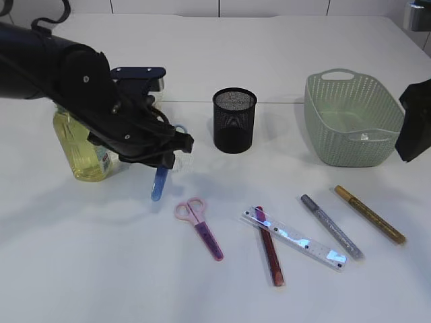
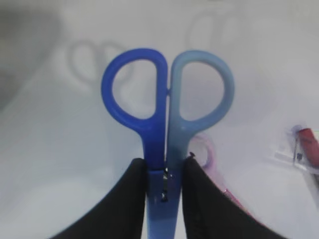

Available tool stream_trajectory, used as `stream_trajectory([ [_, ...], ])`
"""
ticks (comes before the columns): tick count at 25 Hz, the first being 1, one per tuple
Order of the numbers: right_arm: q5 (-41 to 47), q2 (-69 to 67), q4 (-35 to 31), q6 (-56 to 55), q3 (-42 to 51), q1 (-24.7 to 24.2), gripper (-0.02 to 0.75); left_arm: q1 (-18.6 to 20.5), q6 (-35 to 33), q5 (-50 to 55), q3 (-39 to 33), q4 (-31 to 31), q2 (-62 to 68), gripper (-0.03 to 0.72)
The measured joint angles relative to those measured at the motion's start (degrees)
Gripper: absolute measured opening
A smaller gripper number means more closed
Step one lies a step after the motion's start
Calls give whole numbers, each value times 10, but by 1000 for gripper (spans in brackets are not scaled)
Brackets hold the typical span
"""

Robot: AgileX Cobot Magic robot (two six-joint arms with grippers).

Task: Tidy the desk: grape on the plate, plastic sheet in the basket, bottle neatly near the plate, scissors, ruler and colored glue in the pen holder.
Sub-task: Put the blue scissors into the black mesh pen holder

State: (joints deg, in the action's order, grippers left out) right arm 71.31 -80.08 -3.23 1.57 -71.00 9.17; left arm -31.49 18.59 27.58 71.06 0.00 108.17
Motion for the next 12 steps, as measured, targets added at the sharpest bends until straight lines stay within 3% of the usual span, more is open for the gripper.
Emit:
stream_trajectory([
  [12,0,0,21,0,0,0,557,0,-8,-64,66,0,0,165],
])
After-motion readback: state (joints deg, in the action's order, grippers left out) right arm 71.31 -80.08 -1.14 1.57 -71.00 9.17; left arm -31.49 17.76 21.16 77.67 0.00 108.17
